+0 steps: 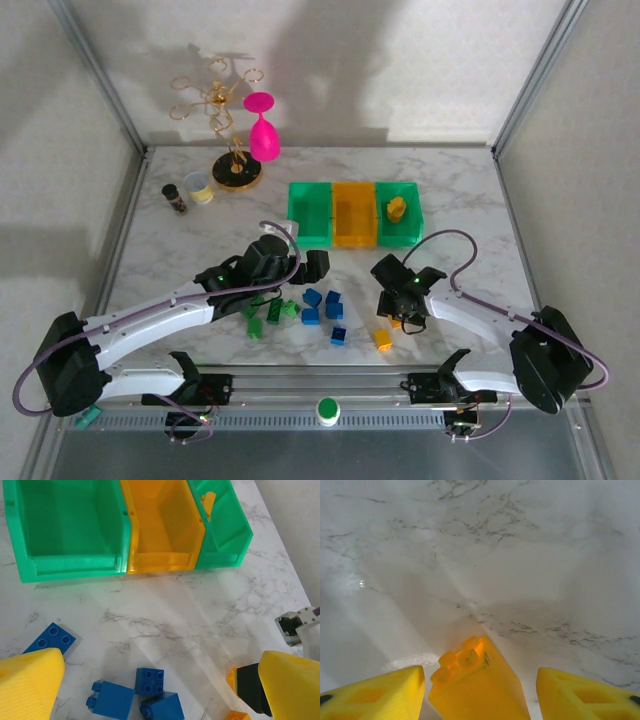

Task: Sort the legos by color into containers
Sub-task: Pick up the lego from the bottom-right of the table.

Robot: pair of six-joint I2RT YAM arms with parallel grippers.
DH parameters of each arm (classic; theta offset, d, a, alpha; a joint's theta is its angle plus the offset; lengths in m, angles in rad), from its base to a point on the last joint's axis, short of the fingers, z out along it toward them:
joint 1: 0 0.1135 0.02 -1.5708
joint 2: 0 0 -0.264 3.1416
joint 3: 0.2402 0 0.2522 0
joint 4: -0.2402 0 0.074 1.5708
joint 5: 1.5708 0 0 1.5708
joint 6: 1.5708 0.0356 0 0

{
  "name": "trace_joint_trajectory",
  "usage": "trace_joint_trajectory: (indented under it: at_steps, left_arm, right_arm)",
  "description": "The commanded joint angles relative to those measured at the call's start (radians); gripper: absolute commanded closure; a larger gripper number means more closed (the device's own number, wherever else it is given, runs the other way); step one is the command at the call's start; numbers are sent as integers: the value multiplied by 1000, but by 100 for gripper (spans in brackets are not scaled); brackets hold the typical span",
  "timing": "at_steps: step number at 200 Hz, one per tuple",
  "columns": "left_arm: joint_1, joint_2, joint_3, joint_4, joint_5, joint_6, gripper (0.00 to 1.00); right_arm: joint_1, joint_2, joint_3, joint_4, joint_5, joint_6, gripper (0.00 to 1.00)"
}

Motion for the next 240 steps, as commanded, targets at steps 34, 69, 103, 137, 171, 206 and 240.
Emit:
trace_joint_trajectory:
  at_steps: [34,69,103,137,171,206,240]
  left_arm:
    - [-8,-10,-11,-7,-28,-22,0]
    - [-8,-9,-11,-10,-28,-23,1]
    - [-8,-10,-10,-13,-29,-22,0]
    - [-8,-15,-10,-13,-29,-21,1]
    - [-8,-21,-9,-22,-29,-20,1]
    - [-8,-32,-6,-34,-38,-12,1]
    - [-8,-34,-5,-41,-42,-6,1]
  right_arm:
    - [11,36,-40,51,32,21,50]
    - [11,21,-49,58,38,17,60]
    - [11,1,-56,70,36,10,64]
    - [12,-1,-51,49,24,25,49]
    - [45,-17,-38,2,26,89,40]
    - [88,-9,-49,5,6,135,42]
    - [97,-3,-40,-4,20,144,52]
